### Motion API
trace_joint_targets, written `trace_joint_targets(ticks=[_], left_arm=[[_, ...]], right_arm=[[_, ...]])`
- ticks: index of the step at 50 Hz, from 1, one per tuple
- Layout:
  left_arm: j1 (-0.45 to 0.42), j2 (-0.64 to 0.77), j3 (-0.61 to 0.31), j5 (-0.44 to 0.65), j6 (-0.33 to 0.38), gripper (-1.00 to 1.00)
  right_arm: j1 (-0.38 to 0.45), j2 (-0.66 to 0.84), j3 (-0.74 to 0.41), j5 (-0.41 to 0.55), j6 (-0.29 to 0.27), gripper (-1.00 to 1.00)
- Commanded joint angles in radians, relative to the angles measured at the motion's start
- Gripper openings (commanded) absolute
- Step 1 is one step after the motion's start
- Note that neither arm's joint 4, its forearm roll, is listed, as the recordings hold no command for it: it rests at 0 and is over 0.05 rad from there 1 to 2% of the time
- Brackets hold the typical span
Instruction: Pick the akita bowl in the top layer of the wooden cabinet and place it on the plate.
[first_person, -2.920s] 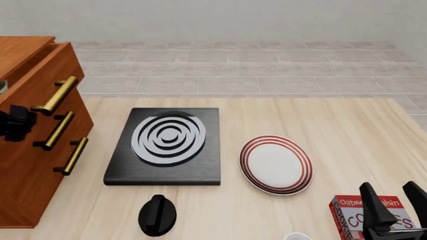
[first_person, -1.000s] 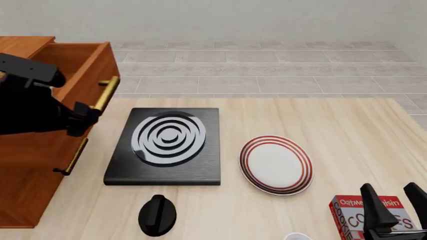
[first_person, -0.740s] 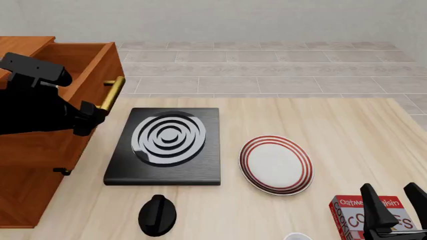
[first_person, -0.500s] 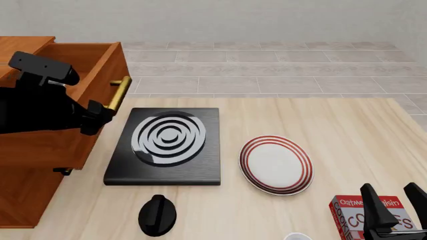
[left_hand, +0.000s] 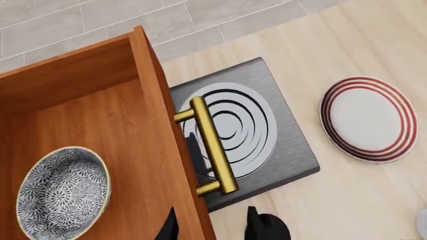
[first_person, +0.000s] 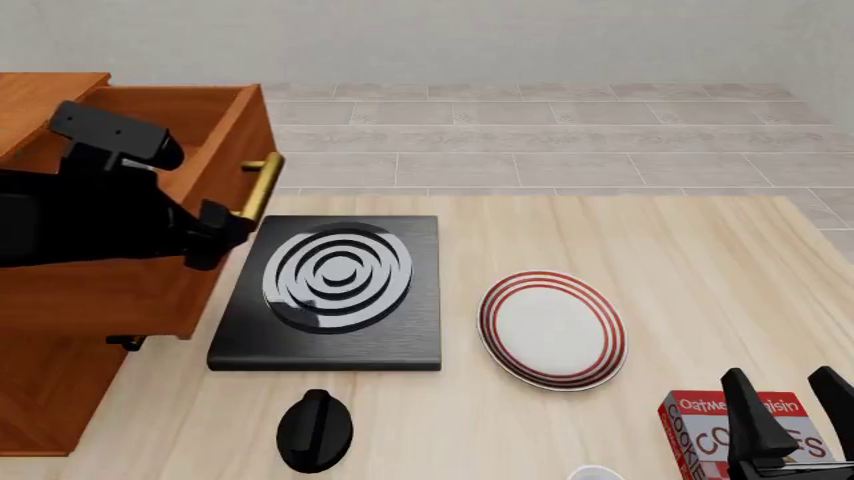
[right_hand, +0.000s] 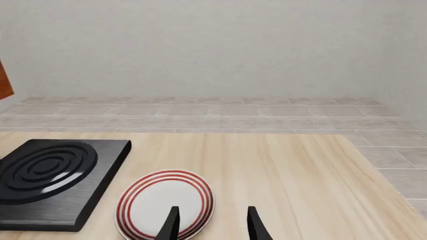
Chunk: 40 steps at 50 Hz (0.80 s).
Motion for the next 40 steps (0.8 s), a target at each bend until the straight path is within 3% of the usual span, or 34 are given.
trace_joint_targets(ticks=[1,26,40], left_arm=[[-0.053,0.057,0.013,-0.008,0.015,1.0],[-0.134,0.076,-0.029,-0.002,-0.025,1.0],[-0.104,0.076,-0.096,0.024,-0.009,1.0]], right_arm=[[0.001,0.005,0.0,-0.004,0.0,1.0],[0.0,0.057,0.001,-0.058,0.0,1.0],[0.001,0.056,0.001,-0.056,0.0,1.0]])
